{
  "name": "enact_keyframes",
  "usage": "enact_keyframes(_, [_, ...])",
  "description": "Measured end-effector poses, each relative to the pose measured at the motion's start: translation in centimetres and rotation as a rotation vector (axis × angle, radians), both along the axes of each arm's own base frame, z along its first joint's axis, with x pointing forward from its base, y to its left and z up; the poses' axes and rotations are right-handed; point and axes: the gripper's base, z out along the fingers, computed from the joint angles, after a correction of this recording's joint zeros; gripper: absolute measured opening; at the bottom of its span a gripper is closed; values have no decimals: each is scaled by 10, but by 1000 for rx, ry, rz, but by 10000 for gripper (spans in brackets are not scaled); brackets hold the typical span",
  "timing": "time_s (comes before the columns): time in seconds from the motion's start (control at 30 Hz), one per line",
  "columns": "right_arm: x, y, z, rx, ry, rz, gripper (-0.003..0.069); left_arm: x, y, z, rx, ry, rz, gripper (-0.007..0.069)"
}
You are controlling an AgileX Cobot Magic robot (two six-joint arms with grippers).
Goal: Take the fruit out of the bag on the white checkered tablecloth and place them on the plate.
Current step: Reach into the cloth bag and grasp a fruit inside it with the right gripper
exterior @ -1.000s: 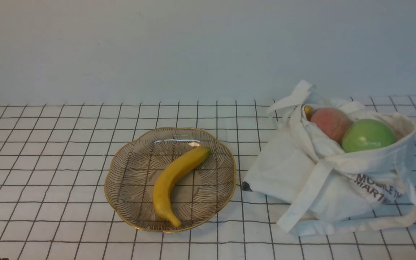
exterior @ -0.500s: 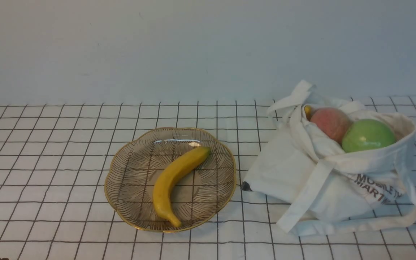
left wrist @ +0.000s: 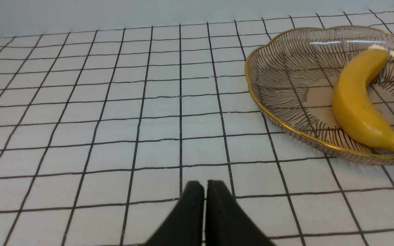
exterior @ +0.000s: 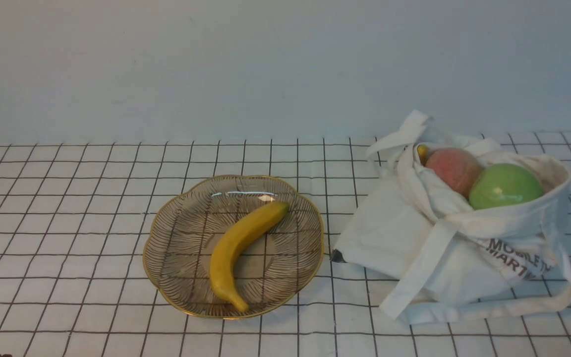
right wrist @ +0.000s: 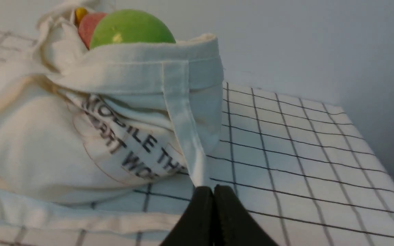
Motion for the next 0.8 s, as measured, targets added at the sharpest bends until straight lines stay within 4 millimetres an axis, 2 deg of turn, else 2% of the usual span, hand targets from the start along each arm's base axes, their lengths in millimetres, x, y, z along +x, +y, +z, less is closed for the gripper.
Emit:
enact_keyframes(0.03, [0, 1, 1, 57, -23, 6, -14, 0, 0, 0, 0, 0, 0, -8])
enact_keyframes(0.23, [1, 7, 26, 701, -280, 60, -14, 0, 0, 0, 0, 0, 0, -8])
enact_keyframes(0.3, [0, 6, 29, 808, -317, 65, -14, 0, 0, 0, 0, 0, 0, -8])
enact_keyframes(0.5, [-1, 5, 32, 895, -353, 70, -14, 0, 0, 0, 0, 0, 0, -8])
enact_keyframes(0.6, [-3, 4, 43, 925, -443, 103, -14, 0, 0, 0, 0, 0, 0, -8])
enact_keyframes(0.63, [-4, 4, 48, 921, -453, 115, -14, 0, 0, 0, 0, 0, 0, -8])
enact_keyframes(0.7, [-8, 6, 75, 866, -462, 143, -14, 0, 0, 0, 0, 0, 0, -8])
enact_keyframes(0.73, [-8, 6, 82, 853, -466, 147, -14, 0, 0, 0, 0, 0, 0, -8])
enact_keyframes(0.8, [-5, 8, 110, 764, -385, 127, -14, 0, 0, 0, 0, 0, 0, -8])
